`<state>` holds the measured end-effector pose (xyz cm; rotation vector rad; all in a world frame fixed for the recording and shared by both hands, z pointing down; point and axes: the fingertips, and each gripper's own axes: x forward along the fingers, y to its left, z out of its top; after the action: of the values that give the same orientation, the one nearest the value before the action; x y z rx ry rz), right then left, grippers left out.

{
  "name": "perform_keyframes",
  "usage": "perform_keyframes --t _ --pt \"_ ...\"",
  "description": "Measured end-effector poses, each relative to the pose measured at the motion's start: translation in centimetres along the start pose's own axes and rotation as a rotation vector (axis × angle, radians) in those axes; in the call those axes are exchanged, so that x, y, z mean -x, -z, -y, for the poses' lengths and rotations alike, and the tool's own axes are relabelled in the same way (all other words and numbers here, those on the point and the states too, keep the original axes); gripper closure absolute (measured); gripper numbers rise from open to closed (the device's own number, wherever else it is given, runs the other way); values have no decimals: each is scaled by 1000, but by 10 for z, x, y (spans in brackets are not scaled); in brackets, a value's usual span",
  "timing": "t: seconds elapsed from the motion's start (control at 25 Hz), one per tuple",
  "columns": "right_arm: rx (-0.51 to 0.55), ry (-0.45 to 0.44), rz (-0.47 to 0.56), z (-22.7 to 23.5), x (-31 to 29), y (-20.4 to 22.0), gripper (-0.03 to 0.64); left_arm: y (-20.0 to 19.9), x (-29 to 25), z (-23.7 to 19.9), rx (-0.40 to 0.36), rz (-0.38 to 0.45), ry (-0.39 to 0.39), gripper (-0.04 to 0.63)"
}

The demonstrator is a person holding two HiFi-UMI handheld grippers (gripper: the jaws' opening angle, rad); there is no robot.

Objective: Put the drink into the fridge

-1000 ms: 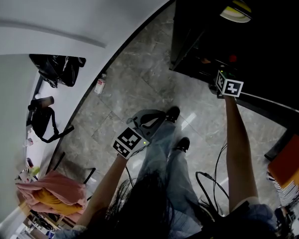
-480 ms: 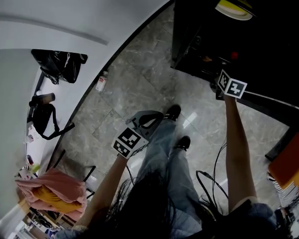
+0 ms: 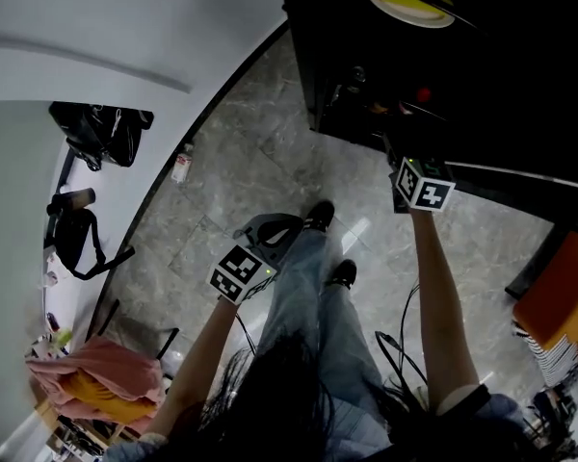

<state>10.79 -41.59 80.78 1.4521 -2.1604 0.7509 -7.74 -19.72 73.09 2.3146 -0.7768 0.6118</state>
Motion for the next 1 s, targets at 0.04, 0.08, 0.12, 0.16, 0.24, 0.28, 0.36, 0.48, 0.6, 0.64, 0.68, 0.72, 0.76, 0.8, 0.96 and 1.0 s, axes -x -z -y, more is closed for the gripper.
perform_keyframes --t 0.04,0.08,0.12,0.16,0.24,0.28,0.36,0.48,0.6,0.64,0.68,0.72,0.76,0.8,0.96,1.0 --pt "21 -17 -10 -8 9 4 312 -2 -1 4 0 2 5 587" --pt "51 -33 -22 -15 18 7 313 -5 -1 9 0 8 10 586" --pt "83 -47 -31 -23 26 10 313 -9 -2 14 0 15 15 587" --pt "109 -62 -36 -31 34 11 313 -12 -2 17 -1 21 20 588" --pt "127 -100 -30 -51 49 8 313 -16 -3 21 -6 25 26 587" --pt "126 -123 -24 -62 56 6 313 -18 -3 23 -8 24 27 588" --pt "127 -161 -13 -81 71 0 313 -23 -3 26 -12 27 27 586" --pt "121 -197 13 -106 98 -15 313 -35 -2 29 -11 45 19 586" --pt "82 -229 32 -130 129 -30 313 -47 3 32 -1 60 10 586" --pt "81 -230 31 -133 138 -31 313 -50 4 33 -5 60 11 588" --pt "83 -229 29 -135 146 -30 313 -54 5 35 -15 58 14 587" --pt "83 -231 27 -136 154 -29 313 -58 6 36 -28 56 18 588" --pt "78 -237 24 -139 162 -29 313 -62 7 38 -43 54 21 588" --pt "71 -244 21 -141 170 -29 313 -67 9 41 -55 53 22 588" --pt "39 -247 31 -145 203 -39 313 -85 22 56 -72 71 24 587" --pt "26 -248 36 -146 210 -42 313 -89 25 60 -73 78 27 587"
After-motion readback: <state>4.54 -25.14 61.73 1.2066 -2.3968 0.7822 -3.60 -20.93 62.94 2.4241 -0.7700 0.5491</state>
